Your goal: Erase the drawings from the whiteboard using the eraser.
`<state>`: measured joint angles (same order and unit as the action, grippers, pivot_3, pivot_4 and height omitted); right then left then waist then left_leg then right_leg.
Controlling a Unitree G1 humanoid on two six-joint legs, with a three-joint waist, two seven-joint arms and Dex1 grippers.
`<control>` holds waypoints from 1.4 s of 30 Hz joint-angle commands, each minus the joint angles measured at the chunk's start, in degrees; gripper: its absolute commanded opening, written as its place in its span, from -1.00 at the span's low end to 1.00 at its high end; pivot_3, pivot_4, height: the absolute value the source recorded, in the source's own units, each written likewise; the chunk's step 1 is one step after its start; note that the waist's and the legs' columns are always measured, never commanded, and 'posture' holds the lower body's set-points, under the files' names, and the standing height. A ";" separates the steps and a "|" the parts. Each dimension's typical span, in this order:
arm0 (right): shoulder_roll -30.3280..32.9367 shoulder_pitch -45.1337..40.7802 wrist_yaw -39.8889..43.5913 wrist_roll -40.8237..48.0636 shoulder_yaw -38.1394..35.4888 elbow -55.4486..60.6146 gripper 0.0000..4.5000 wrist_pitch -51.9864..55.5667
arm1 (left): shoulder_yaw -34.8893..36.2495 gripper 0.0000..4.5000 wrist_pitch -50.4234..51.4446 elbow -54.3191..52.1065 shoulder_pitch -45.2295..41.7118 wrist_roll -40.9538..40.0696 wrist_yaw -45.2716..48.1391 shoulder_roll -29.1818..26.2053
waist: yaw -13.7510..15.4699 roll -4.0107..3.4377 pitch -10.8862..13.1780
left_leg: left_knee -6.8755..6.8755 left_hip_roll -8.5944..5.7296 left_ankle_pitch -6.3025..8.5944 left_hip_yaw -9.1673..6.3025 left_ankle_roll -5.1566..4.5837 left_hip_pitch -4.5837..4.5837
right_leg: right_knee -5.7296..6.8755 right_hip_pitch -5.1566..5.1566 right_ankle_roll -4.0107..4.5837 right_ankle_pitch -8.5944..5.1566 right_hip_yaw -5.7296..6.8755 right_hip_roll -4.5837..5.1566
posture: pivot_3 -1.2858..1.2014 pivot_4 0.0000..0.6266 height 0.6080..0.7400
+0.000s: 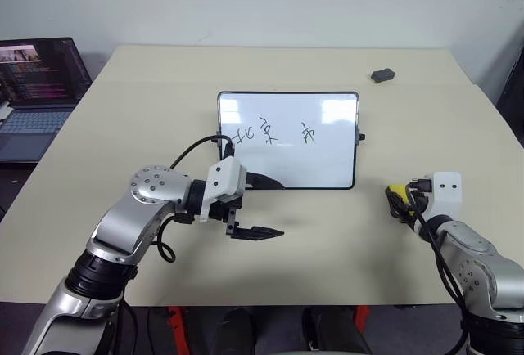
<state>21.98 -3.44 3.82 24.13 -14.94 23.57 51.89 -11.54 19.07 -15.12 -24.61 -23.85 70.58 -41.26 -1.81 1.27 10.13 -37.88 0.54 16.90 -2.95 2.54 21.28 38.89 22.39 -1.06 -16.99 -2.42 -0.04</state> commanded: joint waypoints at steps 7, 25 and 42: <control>0.02 -0.99 1.39 -0.80 -0.99 0.90 -0.51 -1.12 | 3.72 1.00 0.73 -0.86 1.49 -1.65 -2.14 0.19 | -0.03 0.00 0.00 | -0.01 0.00 0.00 0.00 0.00 -0.02 | 0.02 -0.01 0.00 0.00 0.00 0.00 | 0.03 -0.52 1.00; 7.33 -5.85 20.41 -3.91 17.92 9.25 -0.51 -13.39 | 19.47 1.00 16.81 -2.68 6.53 1.24 -27.60 -3.20 | -0.04 0.02 0.02 | -0.05 0.03 0.00 -0.06 0.00 -0.17 | 0.09 -0.09 0.00 0.00 0.06 0.02 | 0.03 -0.52 1.00; -4.50 -28.64 13.37 -19.76 21.22 -22.81 -0.51 -41.36 | 17.01 1.00 19.36 -10.77 5.98 -2.85 -27.01 -2.55 | -0.01 0.10 0.06 | -0.04 0.02 0.00 -0.06 0.02 -0.12 | 0.09 -0.05 0.03 0.02 0.10 0.13 | 0.03 -0.52 1.00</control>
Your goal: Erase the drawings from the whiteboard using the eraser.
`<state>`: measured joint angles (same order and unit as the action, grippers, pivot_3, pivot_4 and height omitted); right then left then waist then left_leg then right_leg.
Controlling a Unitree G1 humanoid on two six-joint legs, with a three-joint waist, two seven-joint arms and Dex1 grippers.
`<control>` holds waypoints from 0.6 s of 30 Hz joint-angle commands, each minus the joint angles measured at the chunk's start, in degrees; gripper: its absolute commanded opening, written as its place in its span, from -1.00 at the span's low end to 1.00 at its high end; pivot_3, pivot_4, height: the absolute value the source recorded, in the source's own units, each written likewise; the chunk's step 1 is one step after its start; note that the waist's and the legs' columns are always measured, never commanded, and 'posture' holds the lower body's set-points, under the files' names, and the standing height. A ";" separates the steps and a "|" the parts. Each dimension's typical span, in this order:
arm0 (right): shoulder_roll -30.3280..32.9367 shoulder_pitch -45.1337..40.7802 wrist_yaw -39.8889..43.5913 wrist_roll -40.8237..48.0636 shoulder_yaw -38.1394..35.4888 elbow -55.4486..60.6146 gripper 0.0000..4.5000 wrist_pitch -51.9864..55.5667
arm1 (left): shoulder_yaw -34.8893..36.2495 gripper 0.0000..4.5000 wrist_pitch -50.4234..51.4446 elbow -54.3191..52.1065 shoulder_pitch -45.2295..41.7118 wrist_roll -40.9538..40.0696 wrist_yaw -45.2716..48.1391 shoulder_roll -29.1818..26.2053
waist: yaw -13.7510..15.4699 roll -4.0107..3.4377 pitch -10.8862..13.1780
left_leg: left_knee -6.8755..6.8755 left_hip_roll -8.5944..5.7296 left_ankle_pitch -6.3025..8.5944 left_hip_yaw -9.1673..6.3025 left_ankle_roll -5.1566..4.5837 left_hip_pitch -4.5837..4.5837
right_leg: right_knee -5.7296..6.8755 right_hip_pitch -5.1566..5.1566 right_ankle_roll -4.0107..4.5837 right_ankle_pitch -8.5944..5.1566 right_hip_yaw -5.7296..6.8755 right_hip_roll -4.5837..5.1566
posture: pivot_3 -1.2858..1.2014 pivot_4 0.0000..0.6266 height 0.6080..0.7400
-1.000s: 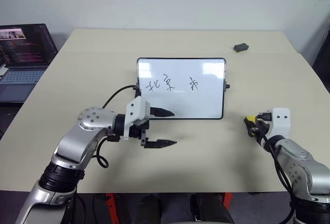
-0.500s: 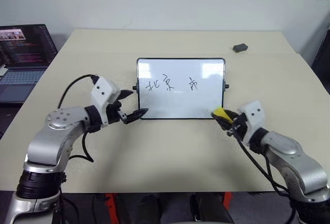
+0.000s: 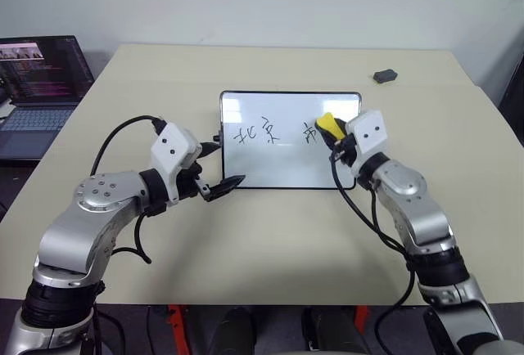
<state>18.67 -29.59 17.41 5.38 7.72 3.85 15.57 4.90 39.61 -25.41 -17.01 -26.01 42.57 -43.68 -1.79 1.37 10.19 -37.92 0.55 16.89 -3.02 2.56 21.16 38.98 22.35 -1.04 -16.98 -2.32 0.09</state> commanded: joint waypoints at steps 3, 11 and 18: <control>-2.46 -5.26 -0.65 -2.36 -1.36 -9.47 -0.51 -9.29 | 0.17 1.00 -2.02 0.71 -2.73 -1.56 2.31 0.62 | -0.05 0.00 0.00 | -0.01 -0.01 0.00 0.03 0.00 0.00 | 0.00 0.00 0.01 0.00 -0.02 0.00 | 0.03 -0.52 1.00; -6.82 -4.10 2.42 -5.54 2.78 -21.18 -0.51 -17.13 | -0.82 1.00 -3.94 2.74 -4.03 -1.66 5.19 1.29 | -0.15 0.00 -0.01 | 0.00 0.00 0.00 0.07 0.00 0.00 | 0.02 0.02 0.01 0.01 -0.05 0.01 | 0.03 -0.52 1.00; -5.95 0.84 10.34 -5.44 6.24 -21.84 -0.51 -11.82 | -0.71 1.00 -6.52 5.24 -3.76 -0.40 5.38 1.69 | -0.17 0.03 -0.07 | -0.04 0.01 0.00 0.07 -0.01 -0.31 | 0.12 -0.22 0.03 0.02 -0.05 0.00 | 0.03 -0.52 1.00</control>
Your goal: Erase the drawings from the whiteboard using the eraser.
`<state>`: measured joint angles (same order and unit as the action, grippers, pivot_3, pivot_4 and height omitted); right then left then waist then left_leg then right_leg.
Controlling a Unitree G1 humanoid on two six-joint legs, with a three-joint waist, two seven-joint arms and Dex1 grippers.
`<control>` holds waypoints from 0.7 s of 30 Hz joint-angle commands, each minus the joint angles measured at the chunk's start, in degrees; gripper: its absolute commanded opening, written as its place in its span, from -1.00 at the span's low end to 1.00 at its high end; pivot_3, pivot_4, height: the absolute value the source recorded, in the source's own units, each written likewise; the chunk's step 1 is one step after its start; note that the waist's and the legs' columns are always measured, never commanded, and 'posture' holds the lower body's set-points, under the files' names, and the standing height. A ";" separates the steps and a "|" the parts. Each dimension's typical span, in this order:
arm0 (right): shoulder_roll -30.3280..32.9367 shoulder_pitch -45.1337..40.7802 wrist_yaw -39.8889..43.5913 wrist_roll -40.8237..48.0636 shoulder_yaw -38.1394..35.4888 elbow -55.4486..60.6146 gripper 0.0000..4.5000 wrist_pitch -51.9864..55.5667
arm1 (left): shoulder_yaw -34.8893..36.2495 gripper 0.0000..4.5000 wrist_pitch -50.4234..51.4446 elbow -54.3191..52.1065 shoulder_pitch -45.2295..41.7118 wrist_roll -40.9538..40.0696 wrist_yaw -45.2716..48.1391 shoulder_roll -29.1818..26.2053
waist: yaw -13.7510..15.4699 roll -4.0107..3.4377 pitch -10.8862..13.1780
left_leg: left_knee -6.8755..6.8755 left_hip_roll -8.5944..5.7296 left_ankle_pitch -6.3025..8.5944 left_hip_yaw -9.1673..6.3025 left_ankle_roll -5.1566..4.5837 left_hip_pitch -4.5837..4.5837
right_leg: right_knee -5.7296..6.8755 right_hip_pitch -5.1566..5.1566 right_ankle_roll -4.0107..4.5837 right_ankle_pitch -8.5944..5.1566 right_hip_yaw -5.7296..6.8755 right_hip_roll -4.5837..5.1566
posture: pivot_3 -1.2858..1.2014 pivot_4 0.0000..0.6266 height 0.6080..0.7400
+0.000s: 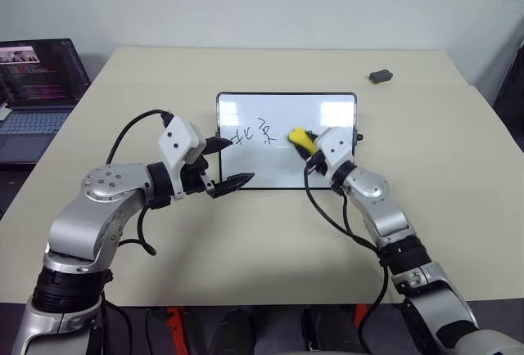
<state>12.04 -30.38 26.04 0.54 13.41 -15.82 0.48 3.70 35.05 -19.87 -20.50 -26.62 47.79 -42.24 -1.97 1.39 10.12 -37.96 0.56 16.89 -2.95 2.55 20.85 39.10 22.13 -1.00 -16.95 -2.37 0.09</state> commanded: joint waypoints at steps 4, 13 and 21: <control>0.73 0.49 1.20 0.22 -1.91 -0.17 -0.51 -0.73 | 0.83 1.00 -3.24 0.93 0.24 0.81 0.20 0.37 | 0.05 0.00 0.00 | -0.07 -0.01 -0.03 -0.02 -0.01 -0.05 | 0.02 -0.05 0.04 0.16 0.03 -0.01 | 0.03 -0.52 1.00; 0.36 -5.85 -8.34 -0.50 -10.16 -2.20 -0.51 -6.82 | 1.42 1.00 -4.77 2.04 2.29 0.77 0.82 0.22 | 0.08 -0.02 0.03 | 0.01 0.03 -0.04 0.00 -0.01 0.19 | -0.10 0.17 0.06 0.16 0.02 -0.02 | 0.03 -0.52 1.00; 2.16 -1.29 -2.47 -4.74 -3.93 -4.50 -0.51 0.94 | 1.57 1.00 -5.00 1.51 2.51 0.06 1.43 0.31 | 0.04 0.02 -0.02 | 0.03 0.04 -0.01 0.07 -0.01 0.09 | -0.09 0.09 0.07 0.10 -0.03 -0.01 | 0.03 -0.52 1.00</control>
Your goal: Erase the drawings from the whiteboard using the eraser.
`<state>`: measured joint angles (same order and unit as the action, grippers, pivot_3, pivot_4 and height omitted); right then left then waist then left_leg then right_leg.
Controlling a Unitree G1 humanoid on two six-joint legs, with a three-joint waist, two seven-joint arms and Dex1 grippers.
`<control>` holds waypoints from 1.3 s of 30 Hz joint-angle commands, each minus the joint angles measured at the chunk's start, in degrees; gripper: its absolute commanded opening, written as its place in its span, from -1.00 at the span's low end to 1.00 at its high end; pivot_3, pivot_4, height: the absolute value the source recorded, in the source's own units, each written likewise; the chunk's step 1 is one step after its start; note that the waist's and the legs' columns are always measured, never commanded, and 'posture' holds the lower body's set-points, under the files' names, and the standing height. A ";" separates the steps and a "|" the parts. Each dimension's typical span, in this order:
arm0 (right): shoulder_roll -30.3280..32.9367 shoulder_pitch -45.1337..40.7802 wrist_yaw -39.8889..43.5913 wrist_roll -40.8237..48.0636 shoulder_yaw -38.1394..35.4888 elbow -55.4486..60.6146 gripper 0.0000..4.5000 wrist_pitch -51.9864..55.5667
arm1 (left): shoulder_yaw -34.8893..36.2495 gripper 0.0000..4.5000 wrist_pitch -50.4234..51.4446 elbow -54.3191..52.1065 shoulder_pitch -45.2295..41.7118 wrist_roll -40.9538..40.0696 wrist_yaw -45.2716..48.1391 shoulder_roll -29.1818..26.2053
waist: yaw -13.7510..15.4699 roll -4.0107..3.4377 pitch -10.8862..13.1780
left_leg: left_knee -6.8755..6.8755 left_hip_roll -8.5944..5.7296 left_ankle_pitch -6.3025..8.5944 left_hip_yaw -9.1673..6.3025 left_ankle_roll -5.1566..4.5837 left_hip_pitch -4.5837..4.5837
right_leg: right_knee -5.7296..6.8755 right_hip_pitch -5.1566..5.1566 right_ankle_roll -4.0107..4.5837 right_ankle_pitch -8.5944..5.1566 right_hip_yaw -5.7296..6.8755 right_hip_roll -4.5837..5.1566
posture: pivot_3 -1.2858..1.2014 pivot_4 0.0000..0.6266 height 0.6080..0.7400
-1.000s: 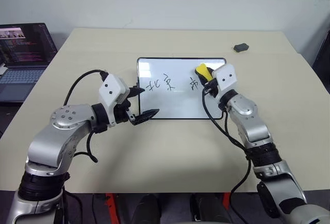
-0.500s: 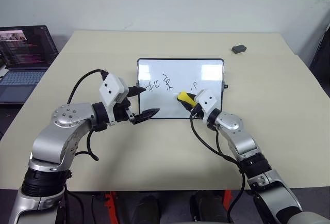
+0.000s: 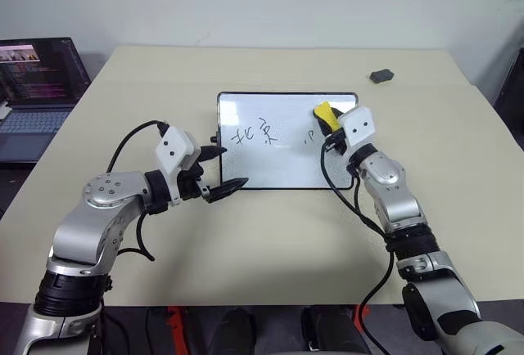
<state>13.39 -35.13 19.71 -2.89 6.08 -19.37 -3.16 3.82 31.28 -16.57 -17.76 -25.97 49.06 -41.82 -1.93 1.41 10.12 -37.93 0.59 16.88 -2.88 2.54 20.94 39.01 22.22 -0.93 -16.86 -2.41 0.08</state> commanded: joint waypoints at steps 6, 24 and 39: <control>3.71 8.49 12.56 -3.42 10.15 3.18 -0.51 9.23 | 1.44 1.00 -1.60 -1.15 -0.70 -0.56 0.25 0.05 | -0.55 0.07 -0.11 | -0.04 0.01 -0.02 -0.02 -0.02 -0.34 | 0.09 -0.27 0.02 0.05 0.02 -0.03 | 0.03 -0.52 1.00; -0.09 7.67 7.38 10.54 -3.62 15.44 -0.51 7.31 | 4.44 1.00 -0.55 -2.12 2.61 -1.14 -5.02 3.11 | -0.15 0.01 -0.04 | 0.04 0.03 0.07 -0.06 -0.03 0.55 | -0.04 0.51 -0.06 -0.06 0.04 0.00 | 0.03 -0.52 1.00; 9.68 22.89 18.21 17.85 1.38 37.67 -0.51 26.78 | 10.10 1.00 1.31 -6.60 10.32 -0.01 -15.23 4.09 | 0.23 0.03 -0.04 | -0.14 -0.02 0.07 -0.09 -0.05 1.01 | 0.07 0.95 -0.06 -0.03 0.08 0.07 | 0.03 -0.52 1.00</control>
<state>22.61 -12.14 37.08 14.22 7.02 15.42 22.96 12.92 32.44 -20.54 -7.00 -26.04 34.92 -38.01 -1.69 1.43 10.08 -38.07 0.56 16.95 -2.96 2.49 21.94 39.08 23.17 -0.99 -16.89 -2.34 0.16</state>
